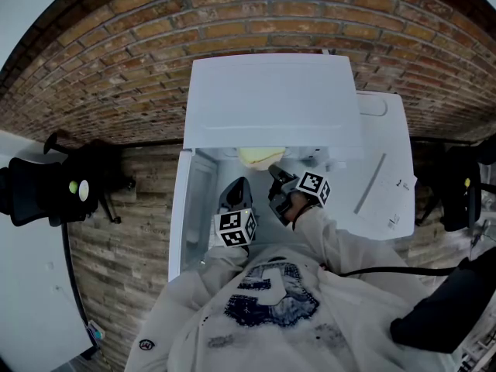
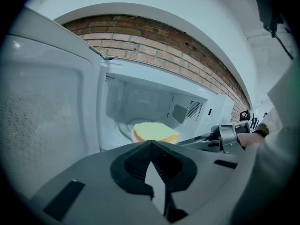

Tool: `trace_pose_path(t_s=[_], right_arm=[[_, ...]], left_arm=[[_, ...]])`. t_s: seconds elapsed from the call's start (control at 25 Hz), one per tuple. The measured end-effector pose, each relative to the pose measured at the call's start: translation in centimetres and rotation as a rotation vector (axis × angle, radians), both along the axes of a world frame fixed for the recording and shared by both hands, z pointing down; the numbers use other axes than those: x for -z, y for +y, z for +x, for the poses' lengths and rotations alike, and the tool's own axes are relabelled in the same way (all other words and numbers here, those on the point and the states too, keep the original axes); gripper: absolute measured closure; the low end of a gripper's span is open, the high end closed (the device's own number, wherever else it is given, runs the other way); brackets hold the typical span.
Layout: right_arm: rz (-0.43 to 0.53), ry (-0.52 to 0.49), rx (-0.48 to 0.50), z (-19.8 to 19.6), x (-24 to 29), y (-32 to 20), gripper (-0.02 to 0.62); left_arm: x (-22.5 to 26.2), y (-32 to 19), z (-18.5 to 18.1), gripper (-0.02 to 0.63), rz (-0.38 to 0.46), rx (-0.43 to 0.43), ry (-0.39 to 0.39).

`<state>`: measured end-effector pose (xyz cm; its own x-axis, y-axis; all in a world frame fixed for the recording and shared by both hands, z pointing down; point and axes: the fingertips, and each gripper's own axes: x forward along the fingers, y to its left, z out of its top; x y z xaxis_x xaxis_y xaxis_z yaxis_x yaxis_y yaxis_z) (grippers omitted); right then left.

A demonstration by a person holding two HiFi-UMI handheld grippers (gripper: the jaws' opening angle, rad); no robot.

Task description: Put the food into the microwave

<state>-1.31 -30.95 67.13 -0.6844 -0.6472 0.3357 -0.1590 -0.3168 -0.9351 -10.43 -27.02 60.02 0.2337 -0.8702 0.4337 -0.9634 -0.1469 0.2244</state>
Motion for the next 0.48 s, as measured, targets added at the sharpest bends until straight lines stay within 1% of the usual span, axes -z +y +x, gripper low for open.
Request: trace_pose_path(t_s=[0.16,0.48], right_arm=[[0.007,-0.002,0.005,-0.04,0.10,-0.14,0.565],[0.008,-0.011,-0.003,-0.11,0.18,-0.60,0.568]], left_arm=[[0.01,-0.10,0.10,0.598,-0.001,-0.007,-0.007],[-0.08,-0.26,0.16,0.598,-0.007,-0.014,-0.011]])
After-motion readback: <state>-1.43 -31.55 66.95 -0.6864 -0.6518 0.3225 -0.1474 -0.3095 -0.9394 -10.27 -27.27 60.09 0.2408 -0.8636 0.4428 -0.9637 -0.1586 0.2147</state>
